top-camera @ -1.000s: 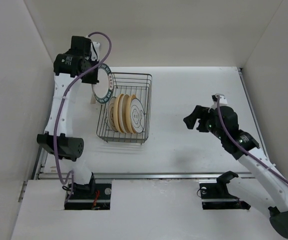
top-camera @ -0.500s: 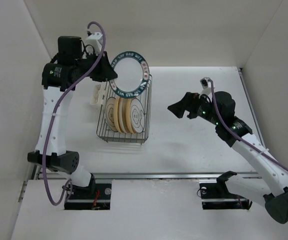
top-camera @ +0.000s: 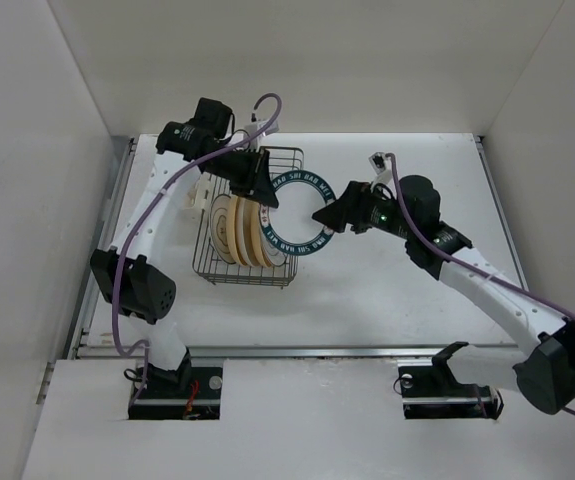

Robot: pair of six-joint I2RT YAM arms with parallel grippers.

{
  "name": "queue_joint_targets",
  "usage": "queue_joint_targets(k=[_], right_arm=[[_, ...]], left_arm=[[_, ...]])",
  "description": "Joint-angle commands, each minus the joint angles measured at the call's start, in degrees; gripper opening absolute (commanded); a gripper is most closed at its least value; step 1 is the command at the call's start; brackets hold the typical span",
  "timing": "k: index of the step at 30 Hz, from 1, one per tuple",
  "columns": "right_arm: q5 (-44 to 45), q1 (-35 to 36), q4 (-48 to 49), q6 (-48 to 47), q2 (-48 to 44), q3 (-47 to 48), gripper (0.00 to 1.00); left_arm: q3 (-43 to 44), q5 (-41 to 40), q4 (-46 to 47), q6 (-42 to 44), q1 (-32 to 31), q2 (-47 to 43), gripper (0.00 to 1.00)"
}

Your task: Unload the plates from the dish rack

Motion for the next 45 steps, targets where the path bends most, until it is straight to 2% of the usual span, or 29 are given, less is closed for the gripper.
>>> queue_joint_targets(k=[1,5,8,10,12,14,20,24,25,26,28,30,36,45], right_arm=[[4.80,0.01,2.02,0.04,-0.06,-0.33,0.80],[9.37,0.01,-1.39,-0.57,-1.38,-0.34,0.78],[13.50,0.01,-4.57,-1.28,-4.71,0.98,0.80],[19.03,0.01,-7.99,-1.80,-6.91,1.51,0.81],[20.20,0.01,-9.23,-2.50,-6.92,1.51,0.81],[16.96,0.01,-9.23,-3.29,-5.27,1.51,0.81],[1.24,0.54,-0.72,-3.83,2.99,0.02,0.78],[-0.54,0.54,2.89,-3.12,5.64,0.02,0.53],[-0.55,0.54,3.42,-2.60,5.65,0.02,0.45],[-0.55,0.54,4.03,-2.60,5.65,0.02,0.26],[-0.55,0.54,4.04,-2.07,5.65,0.02,0.10],[0.76,0.54,4.04,-2.07,5.03,0.02,0.00],[2.70,0.54,4.04,-1.01,3.28,-1.65,0.00],[4.29,0.54,2.98,-1.01,2.75,-2.18,0.00]], left_arm=[[1.24,10.00,-1.93,3.00,0.26,-4.01,0.00],[1.24,10.00,-4.04,5.11,0.26,-3.30,0.00],[1.24,5.71,-4.04,5.11,0.26,-2.78,0.00],[1.24,5.17,-4.04,5.11,0.26,-2.78,0.00],[1.24,6.56,-4.04,5.11,0.26,-2.78,0.00],[2.29,7.71,-4.04,5.11,0.26,-2.78,0.00],[2.30,10.09,-4.04,5.11,0.26,-2.25,0.00],[1.25,9.30,-4.04,5.11,0.26,-2.25,0.00],[1.24,7.82,-4.04,5.11,0.26,-2.25,0.00],[1.24,7.10,-4.04,5.11,-0.26,-2.25,0.00],[-0.07,5.26,-3.34,5.11,-0.27,-2.78,0.00],[-0.08,2.97,-2.63,5.11,-0.27,-2.78,0.00],[-0.61,-1.95,-1.58,5.63,-0.79,-2.78,0.00],[-0.61,-4.59,-1.58,5.64,-0.79,-1.72,0.00]])
